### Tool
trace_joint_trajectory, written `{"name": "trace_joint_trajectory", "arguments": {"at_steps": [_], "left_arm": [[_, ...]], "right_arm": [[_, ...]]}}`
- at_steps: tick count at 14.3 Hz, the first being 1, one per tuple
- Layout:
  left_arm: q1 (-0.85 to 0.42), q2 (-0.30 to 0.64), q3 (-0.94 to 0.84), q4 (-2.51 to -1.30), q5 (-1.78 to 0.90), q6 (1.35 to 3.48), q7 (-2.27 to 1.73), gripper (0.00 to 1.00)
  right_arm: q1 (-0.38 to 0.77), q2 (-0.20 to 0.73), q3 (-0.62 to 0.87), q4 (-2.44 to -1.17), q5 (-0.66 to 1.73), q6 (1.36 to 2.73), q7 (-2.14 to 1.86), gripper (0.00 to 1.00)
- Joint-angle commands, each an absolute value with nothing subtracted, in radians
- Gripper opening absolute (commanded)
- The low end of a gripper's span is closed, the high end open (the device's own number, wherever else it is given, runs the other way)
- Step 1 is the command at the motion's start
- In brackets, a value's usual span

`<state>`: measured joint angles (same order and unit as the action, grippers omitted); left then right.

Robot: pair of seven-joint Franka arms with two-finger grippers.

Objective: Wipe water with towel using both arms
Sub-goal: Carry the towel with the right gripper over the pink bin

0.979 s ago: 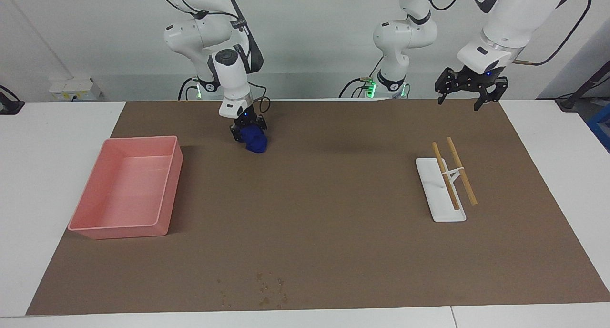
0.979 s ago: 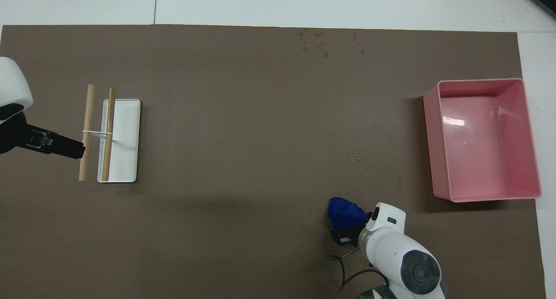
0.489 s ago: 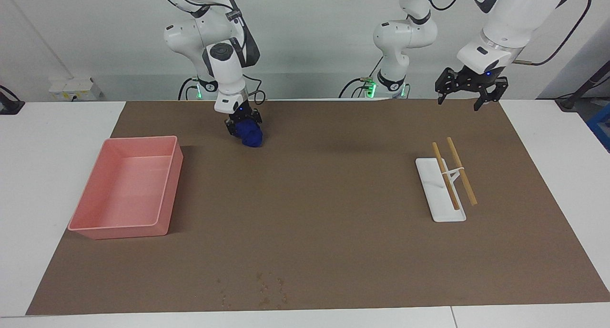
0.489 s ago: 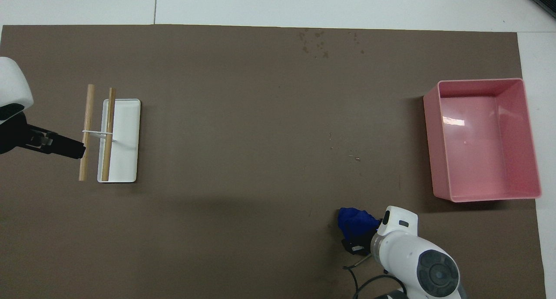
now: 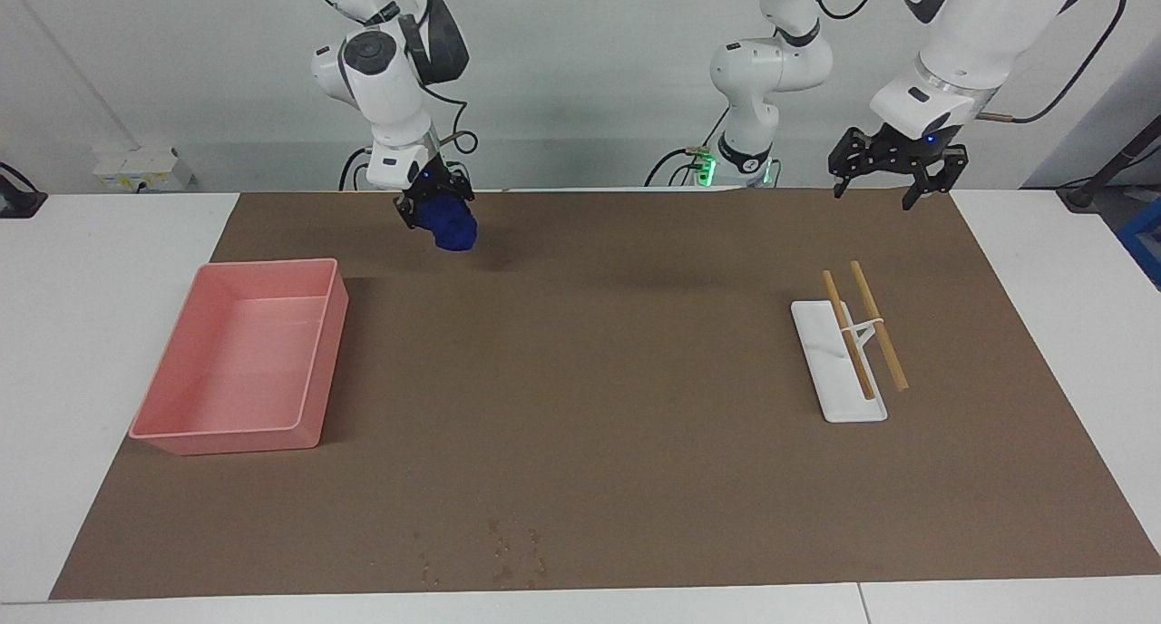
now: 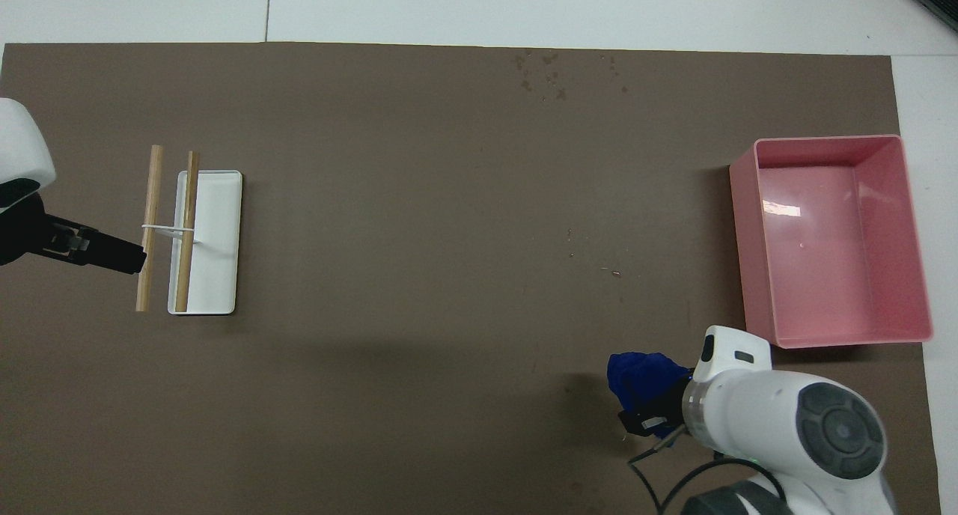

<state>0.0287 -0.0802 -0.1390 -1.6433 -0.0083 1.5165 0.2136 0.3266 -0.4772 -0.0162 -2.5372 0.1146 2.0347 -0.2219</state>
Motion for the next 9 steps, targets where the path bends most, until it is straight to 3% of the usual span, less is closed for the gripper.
{"name": "trace_joint_trajectory", "arguments": {"at_steps": [1,9], "left_arm": [[0.023,-0.106,-0.132,-1.666,0.012,1.526,0.222,1.00],[0.018,-0.106,-0.133,-1.666,0.012,1.528,0.221,1.00]], "right_arm": [[0.321,-0.471,-0.015,-2.473,0.101,1.990,-0.229,0.00],[0.319,-0.457,-0.015,-2.427,0.104,1.977,-0.218,0.00]]}}
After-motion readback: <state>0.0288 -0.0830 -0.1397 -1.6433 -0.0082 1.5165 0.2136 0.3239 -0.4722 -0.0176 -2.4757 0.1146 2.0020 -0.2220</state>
